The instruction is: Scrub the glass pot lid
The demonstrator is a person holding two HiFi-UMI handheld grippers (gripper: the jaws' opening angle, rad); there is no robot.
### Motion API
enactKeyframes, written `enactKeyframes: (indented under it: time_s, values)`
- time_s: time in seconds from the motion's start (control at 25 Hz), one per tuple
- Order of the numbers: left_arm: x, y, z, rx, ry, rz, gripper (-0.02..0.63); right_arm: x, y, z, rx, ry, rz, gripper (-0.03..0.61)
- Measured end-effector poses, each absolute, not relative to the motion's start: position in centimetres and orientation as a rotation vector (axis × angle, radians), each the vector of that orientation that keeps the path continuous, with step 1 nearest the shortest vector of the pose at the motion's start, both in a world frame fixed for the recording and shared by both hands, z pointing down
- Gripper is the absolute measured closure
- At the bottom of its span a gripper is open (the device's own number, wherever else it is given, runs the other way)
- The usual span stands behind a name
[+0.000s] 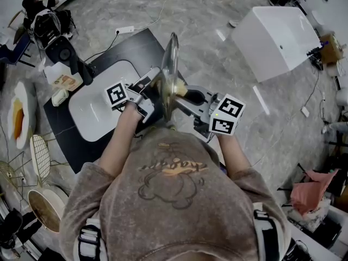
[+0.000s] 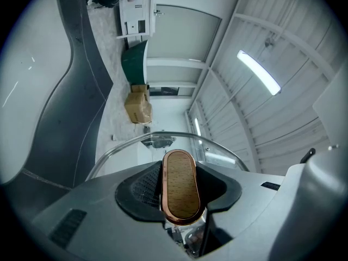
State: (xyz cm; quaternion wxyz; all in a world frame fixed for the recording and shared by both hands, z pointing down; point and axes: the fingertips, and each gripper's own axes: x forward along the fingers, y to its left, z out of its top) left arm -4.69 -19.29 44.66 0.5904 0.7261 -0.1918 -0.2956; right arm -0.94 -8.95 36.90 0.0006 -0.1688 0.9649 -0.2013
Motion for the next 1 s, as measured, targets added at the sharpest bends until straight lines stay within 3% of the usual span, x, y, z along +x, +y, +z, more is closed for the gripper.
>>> enactKeyframes:
  time_s: [0.56,1.0]
  values:
    - [-3.2,-17.8,43.9,1.672,-0.378,-0.685,0.434,0.7,-17.0,35.4,-0.795,2.924,-0.527,0.522]
    - [-2.7,-17.2,42.8,1.681,-0.336,-0.692,0.434,1.3,-21.0,43.1,-0.984,2.966,-0.689,0.522]
